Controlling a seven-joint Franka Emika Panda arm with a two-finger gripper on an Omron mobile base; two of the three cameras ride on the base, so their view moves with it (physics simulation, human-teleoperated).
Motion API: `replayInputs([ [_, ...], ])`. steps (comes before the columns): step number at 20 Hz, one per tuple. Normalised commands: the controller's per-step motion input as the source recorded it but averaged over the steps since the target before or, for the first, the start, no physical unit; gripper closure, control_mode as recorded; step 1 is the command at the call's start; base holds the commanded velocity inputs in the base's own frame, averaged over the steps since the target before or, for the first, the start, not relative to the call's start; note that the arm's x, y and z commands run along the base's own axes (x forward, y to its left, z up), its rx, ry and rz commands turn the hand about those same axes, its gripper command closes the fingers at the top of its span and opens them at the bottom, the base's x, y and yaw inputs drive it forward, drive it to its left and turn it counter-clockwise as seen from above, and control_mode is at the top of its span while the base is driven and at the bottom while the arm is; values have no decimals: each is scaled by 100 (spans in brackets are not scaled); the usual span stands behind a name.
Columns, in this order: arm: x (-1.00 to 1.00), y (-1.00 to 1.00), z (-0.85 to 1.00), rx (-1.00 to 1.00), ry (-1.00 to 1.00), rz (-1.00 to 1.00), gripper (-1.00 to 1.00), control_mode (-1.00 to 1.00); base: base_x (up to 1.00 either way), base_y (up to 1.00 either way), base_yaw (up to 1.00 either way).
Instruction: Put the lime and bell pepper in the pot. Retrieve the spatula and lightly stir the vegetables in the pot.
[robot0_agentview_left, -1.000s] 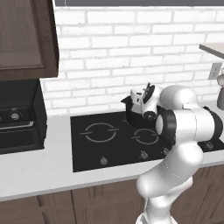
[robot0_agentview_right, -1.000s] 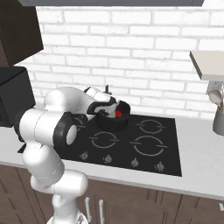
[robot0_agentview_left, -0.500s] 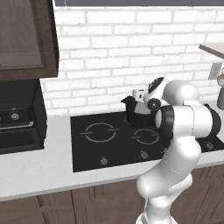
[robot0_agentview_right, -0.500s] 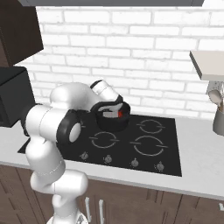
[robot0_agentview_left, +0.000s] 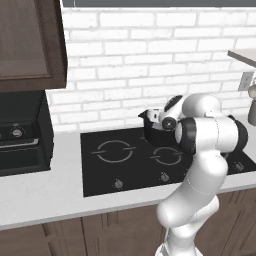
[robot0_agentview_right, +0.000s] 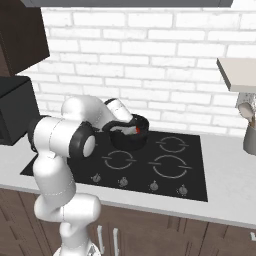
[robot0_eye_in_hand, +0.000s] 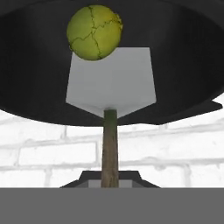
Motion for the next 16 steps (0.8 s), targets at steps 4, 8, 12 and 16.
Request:
replayInputs([
  [4, 4, 0, -48, 0, 3, 0, 100, -100, 0, 0, 0],
  [8, 12, 0, -16, 0, 13, 0, 100, -100, 0, 0, 0],
  [12, 7, 0, 4, 0, 0, 3, 100, -100, 0, 0, 0],
  [16, 8, 0, 26, 0, -17, 1, 100, -100, 0, 0, 0],
])
